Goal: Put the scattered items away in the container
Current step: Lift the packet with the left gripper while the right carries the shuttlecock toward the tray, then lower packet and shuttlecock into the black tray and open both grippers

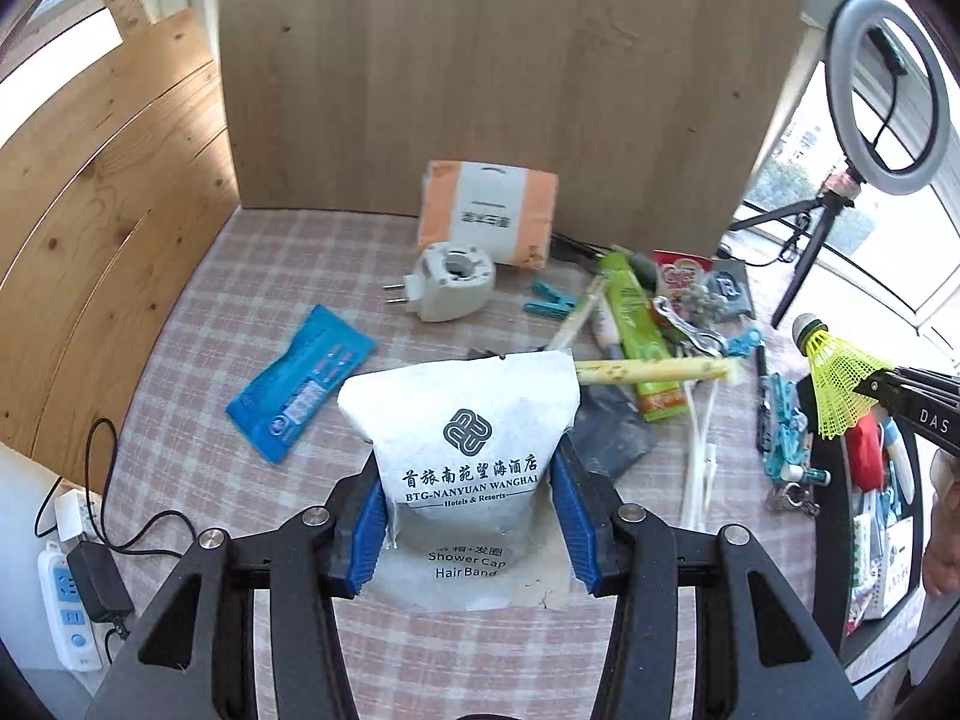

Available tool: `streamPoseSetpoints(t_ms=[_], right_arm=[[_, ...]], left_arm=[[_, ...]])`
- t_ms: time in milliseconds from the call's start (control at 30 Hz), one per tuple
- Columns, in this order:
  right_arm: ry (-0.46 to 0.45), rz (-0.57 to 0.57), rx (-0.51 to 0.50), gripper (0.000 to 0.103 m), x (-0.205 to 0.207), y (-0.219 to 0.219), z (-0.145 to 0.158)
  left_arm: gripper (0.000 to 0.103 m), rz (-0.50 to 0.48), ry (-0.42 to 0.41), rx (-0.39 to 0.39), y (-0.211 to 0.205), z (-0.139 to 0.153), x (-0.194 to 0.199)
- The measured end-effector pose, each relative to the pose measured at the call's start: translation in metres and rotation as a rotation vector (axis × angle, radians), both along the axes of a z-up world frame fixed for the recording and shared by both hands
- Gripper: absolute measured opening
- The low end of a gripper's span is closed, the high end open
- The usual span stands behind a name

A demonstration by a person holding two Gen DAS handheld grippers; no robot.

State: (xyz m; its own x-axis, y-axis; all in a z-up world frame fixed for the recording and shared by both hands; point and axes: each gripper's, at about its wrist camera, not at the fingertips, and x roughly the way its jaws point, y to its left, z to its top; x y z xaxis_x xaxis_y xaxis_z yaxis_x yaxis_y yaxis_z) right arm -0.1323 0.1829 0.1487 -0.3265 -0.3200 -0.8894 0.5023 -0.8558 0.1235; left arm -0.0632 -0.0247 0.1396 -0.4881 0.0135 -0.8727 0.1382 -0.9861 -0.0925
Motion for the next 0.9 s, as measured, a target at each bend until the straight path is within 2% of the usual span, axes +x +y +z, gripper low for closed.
streamPoseSetpoints(t_ms=[333, 600, 767, 900], right_arm=[[0.008, -0.246, 0.015, 0.003, 0.036, 0.155, 0.012], [0.008, -0.450, 0.065, 0.003, 0.064, 0.277, 0.013], [0.000, -0.542, 0.103, 0.003, 0.081, 0.334, 0.009], [-0.019, -0.579, 0.113, 0.004, 0.090, 0.363, 0.003]], left_arm=[[0.047, -0.319, 0.013, 0.041, 0.163, 0.010, 0.004], [0.047, -0.523, 0.004, 0.063, 0.281, 0.013, 0.020], [0.047, -0.635, -0.012, 0.074, 0.345, 0.010, 0.035], [0.048, -0.704, -0.025, 0.073, 0.385, 0.005, 0.049]])
